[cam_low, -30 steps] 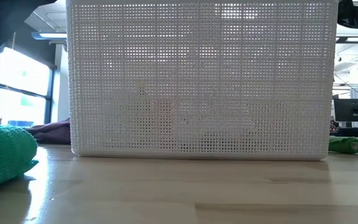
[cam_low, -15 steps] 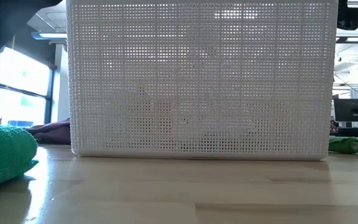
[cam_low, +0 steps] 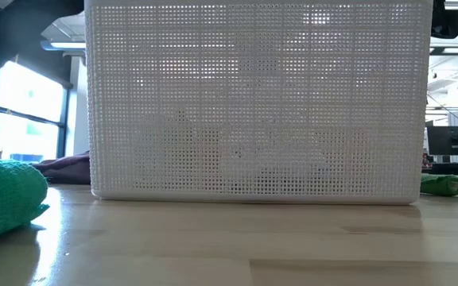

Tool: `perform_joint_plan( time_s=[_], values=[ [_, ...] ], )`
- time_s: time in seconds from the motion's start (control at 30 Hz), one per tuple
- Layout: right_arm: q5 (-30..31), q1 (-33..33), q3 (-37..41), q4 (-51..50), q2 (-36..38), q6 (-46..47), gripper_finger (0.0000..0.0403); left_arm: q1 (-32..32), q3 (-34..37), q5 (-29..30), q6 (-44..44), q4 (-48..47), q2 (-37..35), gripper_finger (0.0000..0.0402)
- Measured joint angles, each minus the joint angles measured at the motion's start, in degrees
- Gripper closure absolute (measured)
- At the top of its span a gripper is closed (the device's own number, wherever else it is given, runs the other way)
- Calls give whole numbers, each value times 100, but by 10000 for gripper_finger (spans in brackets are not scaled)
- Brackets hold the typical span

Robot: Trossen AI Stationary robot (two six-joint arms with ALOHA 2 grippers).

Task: Pick & place medical supplies in basket/bin
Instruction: Put the white mailer bag into the white bin

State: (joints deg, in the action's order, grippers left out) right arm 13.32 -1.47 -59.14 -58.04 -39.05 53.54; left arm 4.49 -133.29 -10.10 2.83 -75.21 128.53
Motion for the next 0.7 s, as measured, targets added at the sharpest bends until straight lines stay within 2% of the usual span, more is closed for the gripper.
perform_joint_plan(
  time_s=[0.27, 0.43, 0.57, 0.7],
  values=[
    [0, 0, 0, 0, 0, -8, 138, -43, 3, -149, -31, 190, 155, 81],
    [0, 0, 0, -2, 0, -106, 138, -49, -4, -138, -66, 338, 183, 122],
    [0, 0, 0, -17, 0, -109, 138, -70, -3, -132, -162, 362, 186, 183],
    [52, 1, 0, -44, 0, -234, 138, -118, -4, -326, -135, 382, 186, 274]
  ],
)
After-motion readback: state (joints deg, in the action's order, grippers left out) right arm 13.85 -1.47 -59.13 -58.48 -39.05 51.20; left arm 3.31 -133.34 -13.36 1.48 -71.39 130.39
